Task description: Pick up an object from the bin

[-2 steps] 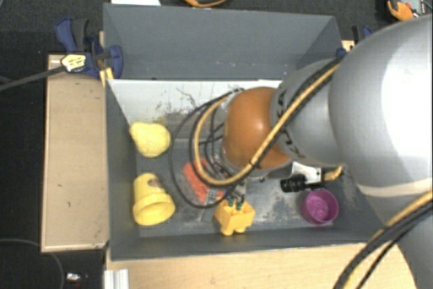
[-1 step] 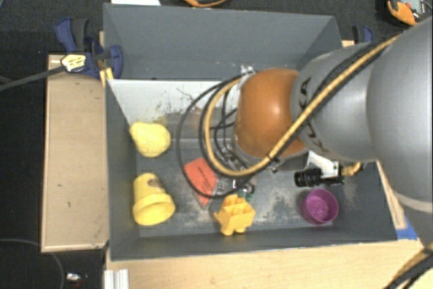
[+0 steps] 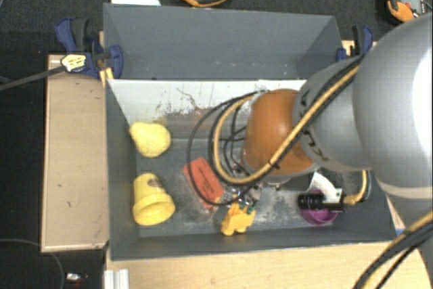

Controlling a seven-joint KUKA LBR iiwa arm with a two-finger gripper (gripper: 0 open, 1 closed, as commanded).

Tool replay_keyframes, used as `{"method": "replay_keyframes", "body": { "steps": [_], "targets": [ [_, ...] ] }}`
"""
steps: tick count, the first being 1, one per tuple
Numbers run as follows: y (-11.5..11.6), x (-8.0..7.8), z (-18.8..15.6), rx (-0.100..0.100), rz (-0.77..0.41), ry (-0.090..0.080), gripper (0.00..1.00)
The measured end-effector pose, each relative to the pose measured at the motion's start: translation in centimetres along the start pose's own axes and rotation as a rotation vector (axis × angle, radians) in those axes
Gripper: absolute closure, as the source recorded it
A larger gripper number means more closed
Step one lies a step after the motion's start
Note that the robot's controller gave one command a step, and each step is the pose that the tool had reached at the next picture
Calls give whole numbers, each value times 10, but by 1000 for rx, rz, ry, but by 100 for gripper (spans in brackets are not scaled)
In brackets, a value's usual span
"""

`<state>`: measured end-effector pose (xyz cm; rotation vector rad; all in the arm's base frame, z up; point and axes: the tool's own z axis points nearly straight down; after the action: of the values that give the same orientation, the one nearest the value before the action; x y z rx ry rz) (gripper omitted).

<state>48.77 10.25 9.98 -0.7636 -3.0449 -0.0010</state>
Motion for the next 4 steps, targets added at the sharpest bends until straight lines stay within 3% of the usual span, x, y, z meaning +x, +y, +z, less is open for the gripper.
{"method": "replay_keyframes", "body": {
  "steps": [1, 2, 4],
  "targets": [
    [36, 5, 30, -6, 31, -7, 0],
    [29, 6, 30, -5, 293, -6, 100],
    [29, 6, 30, -5, 295, -6, 100]
  ]
}}
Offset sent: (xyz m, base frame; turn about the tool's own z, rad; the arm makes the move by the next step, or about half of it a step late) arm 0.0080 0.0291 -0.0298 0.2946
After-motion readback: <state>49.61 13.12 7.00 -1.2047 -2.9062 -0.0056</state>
